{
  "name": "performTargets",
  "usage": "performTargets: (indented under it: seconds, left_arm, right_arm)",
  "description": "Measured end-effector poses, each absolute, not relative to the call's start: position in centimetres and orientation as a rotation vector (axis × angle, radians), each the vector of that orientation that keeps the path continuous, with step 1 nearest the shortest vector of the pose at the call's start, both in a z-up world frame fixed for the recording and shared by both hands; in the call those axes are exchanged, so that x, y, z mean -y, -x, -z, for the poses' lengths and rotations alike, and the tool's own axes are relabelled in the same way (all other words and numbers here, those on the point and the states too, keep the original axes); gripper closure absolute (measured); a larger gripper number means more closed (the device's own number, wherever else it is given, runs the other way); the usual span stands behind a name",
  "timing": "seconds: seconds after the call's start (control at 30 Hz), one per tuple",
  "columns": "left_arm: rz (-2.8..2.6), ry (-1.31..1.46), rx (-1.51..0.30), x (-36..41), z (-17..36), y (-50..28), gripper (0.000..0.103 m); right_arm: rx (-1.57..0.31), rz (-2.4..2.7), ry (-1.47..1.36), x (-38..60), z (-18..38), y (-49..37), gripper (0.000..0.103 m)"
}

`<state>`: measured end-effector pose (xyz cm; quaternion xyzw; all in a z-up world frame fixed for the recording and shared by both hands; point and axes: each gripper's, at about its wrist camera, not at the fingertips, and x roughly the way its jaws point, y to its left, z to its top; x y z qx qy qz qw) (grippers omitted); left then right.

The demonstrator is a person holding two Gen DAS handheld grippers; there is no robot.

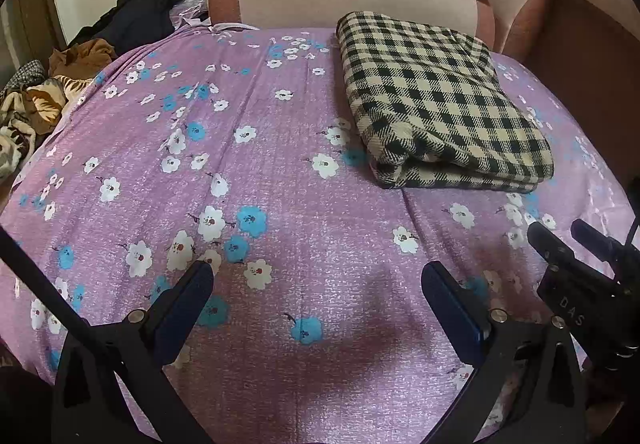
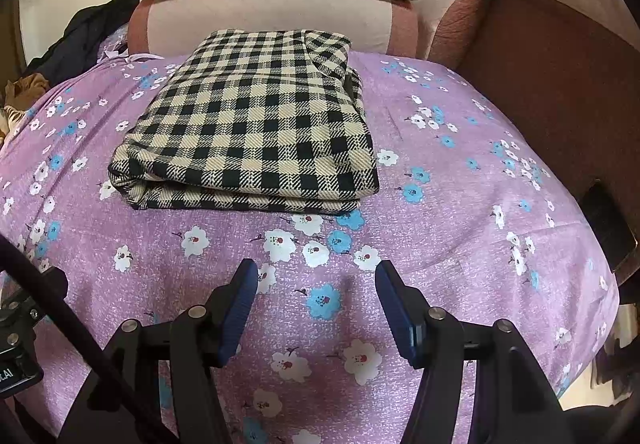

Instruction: Fold large clothes

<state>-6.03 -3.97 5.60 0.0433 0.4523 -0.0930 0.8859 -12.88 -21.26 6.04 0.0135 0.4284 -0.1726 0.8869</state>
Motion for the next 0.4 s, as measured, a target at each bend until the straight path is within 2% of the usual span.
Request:
performTargets:
  seconds: [0.4]
  left_arm:
    - [0.211,-0.09,-0.956,4.29,-5.14,6.22,0.0]
  right_arm:
    - [-0.901,0.363,-0.032,21.33,-5.69,12.8,0.037]
